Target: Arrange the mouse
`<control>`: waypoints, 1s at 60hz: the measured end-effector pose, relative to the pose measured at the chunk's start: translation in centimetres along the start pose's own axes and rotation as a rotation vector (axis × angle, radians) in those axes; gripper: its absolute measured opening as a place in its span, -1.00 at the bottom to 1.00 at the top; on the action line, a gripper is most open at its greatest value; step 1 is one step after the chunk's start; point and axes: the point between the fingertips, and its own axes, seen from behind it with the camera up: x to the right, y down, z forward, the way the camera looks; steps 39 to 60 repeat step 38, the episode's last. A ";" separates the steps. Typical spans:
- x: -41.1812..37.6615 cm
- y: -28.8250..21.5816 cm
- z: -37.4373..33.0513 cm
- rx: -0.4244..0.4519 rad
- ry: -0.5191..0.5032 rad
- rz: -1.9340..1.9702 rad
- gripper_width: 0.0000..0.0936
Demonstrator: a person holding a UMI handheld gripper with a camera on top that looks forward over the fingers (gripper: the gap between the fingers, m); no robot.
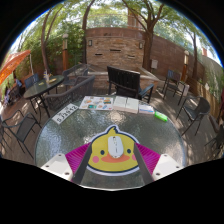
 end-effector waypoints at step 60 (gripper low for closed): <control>-3.2 3.6 -18.2 0.064 0.102 0.027 0.82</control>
